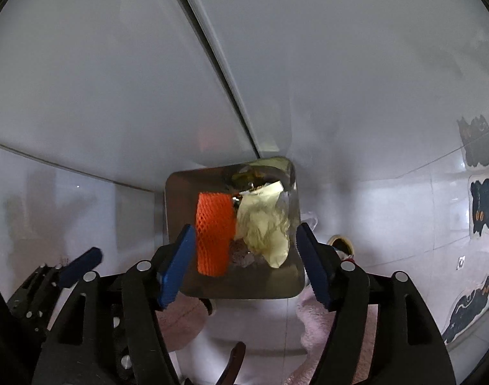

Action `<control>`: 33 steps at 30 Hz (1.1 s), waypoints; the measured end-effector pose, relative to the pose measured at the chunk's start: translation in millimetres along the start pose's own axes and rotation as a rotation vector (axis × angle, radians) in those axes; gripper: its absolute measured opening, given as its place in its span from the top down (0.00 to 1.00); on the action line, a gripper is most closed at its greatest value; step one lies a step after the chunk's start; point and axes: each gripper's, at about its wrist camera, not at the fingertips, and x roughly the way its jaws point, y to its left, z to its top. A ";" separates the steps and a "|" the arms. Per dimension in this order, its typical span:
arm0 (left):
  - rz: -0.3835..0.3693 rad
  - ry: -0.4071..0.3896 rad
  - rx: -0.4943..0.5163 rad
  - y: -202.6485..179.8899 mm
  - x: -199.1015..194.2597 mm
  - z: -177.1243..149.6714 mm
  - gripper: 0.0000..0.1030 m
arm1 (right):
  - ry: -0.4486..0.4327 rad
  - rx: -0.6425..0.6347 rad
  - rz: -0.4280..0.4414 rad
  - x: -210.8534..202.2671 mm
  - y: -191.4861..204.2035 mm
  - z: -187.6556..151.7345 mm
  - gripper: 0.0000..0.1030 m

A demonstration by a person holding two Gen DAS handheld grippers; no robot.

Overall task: Collect trash
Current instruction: 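Raise both tools back toward the counter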

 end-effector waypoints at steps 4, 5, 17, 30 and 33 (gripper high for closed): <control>0.010 -0.038 -0.003 3.1 -23.2 -1.5 0.16 | -0.049 -0.020 -0.038 -22.0 3.7 -3.3 0.13; 0.014 -0.054 -0.005 3.5 -32.7 -2.7 0.14 | -0.065 -0.030 -0.051 -30.5 5.5 -4.9 0.11; 0.028 -0.205 -0.008 -5.8 -121.1 -9.3 0.08 | -0.219 -0.060 -0.034 -119.3 10.6 -16.9 0.05; 0.077 -0.467 0.006 -4.3 -261.9 12.7 0.08 | -0.497 -0.126 0.020 -267.4 27.1 -13.9 0.04; 0.092 -0.512 0.005 -1.5 -290.4 25.2 0.08 | -0.544 -0.145 0.042 -297.6 36.0 0.8 0.04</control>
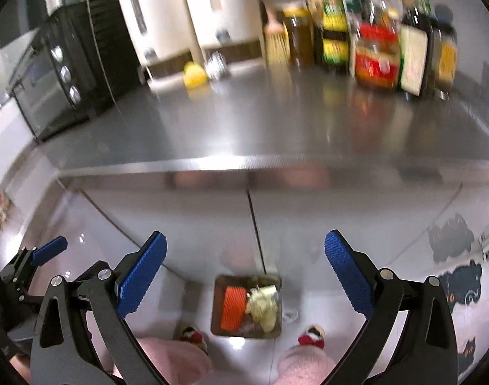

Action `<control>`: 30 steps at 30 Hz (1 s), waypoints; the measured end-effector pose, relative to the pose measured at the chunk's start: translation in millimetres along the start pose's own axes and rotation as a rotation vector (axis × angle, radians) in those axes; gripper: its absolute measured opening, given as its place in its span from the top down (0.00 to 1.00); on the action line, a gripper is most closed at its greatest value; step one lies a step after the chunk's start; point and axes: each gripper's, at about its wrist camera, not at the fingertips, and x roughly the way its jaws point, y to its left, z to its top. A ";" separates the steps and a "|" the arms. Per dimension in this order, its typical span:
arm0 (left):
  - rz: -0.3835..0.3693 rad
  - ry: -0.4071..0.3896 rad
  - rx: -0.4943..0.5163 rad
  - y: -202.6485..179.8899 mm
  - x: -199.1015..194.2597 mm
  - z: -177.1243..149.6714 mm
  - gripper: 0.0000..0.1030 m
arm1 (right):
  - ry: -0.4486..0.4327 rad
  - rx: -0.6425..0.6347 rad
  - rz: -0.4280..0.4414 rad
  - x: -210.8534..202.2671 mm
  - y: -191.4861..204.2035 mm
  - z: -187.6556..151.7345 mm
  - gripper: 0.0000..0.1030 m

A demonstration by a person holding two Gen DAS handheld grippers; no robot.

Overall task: Collect trash
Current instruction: 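Raise both tools back toward the counter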

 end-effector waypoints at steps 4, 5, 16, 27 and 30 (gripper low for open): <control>0.010 -0.053 0.017 4.5 -16.7 38.1 0.08 | -0.052 -0.004 0.011 -15.1 6.1 42.2 0.04; 0.010 -0.065 0.018 5.9 -19.1 51.8 0.08 | -0.062 -0.005 0.010 -15.5 8.3 52.4 0.04; 0.030 -0.087 0.018 22.4 18.2 150.8 0.08 | -0.041 -0.017 0.020 37.5 24.9 156.0 0.04; 0.021 -0.045 0.039 20.1 91.5 215.4 0.09 | 0.019 0.080 0.079 118.8 7.0 227.1 0.27; 0.014 -0.039 0.054 18.9 111.0 229.4 0.13 | 0.040 0.098 0.100 143.8 3.6 241.5 0.35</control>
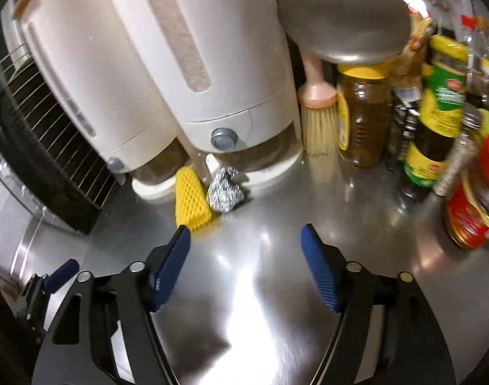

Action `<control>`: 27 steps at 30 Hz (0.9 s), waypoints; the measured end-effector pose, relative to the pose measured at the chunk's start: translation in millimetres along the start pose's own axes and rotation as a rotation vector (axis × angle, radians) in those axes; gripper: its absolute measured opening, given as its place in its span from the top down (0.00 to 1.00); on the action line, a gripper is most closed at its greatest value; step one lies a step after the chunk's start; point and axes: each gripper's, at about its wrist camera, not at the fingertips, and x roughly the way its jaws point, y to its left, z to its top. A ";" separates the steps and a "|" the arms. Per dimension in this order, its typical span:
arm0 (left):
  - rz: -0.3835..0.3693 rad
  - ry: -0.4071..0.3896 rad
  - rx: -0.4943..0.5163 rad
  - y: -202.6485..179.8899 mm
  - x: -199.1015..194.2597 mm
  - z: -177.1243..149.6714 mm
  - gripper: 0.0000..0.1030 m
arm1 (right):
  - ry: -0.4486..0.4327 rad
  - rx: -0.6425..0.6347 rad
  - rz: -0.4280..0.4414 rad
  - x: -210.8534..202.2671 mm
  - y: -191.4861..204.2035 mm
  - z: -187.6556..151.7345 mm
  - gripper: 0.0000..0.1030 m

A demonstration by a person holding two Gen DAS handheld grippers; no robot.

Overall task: Collect trash
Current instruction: 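Raise both tools back toward the counter, then grasp the yellow foam net with the left tool while the right tool grasps the foil ball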

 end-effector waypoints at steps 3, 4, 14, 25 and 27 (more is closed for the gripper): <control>-0.008 0.020 0.015 -1.5 21.9 12.1 0.18 | 0.039 0.012 0.047 25.3 1.6 12.8 0.46; -0.009 0.024 0.018 -2.0 26.7 15.1 0.21 | 0.049 0.013 0.053 32.4 3.4 15.7 0.49; -0.018 0.059 0.031 -0.7 66.5 29.3 0.36 | 0.075 0.016 0.083 88.5 13.7 29.7 0.62; -0.026 0.079 0.037 -5.5 92.3 41.0 0.36 | 0.059 -0.002 0.104 103.6 12.7 35.7 0.75; -0.026 0.084 0.030 -5.8 97.8 41.7 0.36 | 0.048 -0.028 0.086 98.0 12.5 34.3 0.78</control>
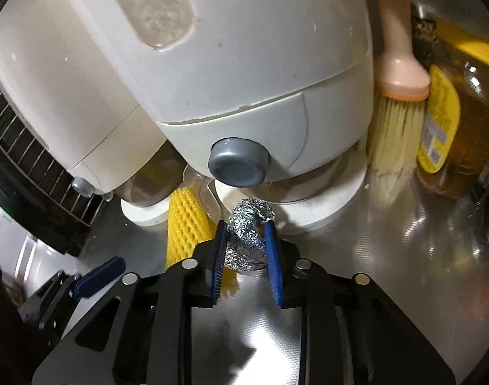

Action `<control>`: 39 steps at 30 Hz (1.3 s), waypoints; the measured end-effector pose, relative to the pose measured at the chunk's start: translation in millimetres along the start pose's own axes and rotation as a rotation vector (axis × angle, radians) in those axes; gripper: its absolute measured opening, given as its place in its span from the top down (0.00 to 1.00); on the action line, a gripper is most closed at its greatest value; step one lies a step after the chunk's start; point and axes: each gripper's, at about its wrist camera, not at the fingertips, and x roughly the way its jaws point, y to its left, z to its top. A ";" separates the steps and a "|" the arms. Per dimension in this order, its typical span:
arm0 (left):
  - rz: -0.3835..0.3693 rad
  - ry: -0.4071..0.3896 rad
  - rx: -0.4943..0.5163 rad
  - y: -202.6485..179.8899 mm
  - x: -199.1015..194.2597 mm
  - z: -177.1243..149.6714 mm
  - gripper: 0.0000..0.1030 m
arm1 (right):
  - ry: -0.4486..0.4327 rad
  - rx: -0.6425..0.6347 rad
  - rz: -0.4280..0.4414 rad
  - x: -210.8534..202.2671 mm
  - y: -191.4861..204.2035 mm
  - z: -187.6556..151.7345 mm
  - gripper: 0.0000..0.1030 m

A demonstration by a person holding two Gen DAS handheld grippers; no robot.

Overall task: Collect trash
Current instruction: 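Grasp the yellow foam net with the left tool while the right tool grasps the foil ball, then carry the yellow net and foil ball down over the floor bin with both tools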

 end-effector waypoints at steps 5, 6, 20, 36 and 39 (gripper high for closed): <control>-0.006 0.003 0.005 -8.0 10.9 5.6 0.36 | -0.017 -0.030 -0.023 -20.4 -10.3 -4.3 0.87; -0.008 0.004 0.004 -10.3 13.4 7.5 0.36 | -0.022 -0.029 -0.027 -25.4 -15.4 -4.7 0.87; 0.003 0.033 -0.017 -17.5 41.5 27.4 0.72 | -0.004 -0.016 -0.015 -35.7 -47.6 -16.3 0.87; 0.002 -0.016 0.001 -24.3 -44.7 -9.5 0.91 | -0.019 -0.046 -0.061 -100.8 -17.3 -55.8 0.87; 0.002 -0.025 -0.001 -27.2 -75.4 -25.9 0.91 | -0.029 -0.067 -0.076 -123.7 -4.2 -70.6 0.87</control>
